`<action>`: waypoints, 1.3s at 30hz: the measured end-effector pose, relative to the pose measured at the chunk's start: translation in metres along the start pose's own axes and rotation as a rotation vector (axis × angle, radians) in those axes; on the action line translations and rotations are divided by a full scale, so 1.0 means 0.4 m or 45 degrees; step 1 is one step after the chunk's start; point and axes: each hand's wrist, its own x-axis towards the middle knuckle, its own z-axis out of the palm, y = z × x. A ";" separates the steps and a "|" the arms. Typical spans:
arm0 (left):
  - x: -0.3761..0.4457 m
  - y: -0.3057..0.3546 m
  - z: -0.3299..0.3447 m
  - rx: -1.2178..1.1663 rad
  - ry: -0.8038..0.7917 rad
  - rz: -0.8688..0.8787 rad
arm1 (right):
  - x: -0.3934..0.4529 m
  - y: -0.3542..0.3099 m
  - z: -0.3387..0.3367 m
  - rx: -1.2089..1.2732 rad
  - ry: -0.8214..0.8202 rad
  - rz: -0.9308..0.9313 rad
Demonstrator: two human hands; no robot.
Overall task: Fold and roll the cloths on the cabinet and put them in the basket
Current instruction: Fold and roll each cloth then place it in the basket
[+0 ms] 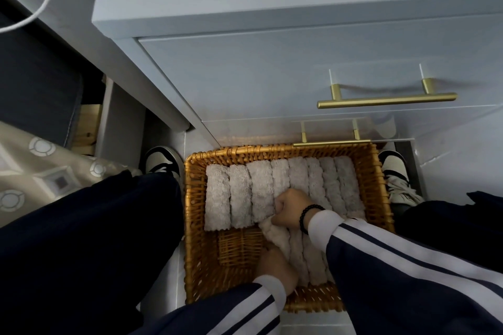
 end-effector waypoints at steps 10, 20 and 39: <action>0.044 -0.083 -0.084 -0.832 -0.268 -0.268 | -0.003 0.001 0.009 0.059 0.032 0.026; 0.040 -0.138 -0.120 -1.044 -0.270 -0.497 | -0.021 0.002 0.028 0.682 -0.131 0.153; 0.072 -0.203 -0.154 -1.116 0.131 -0.620 | -0.058 0.081 0.188 -1.177 -0.298 -0.675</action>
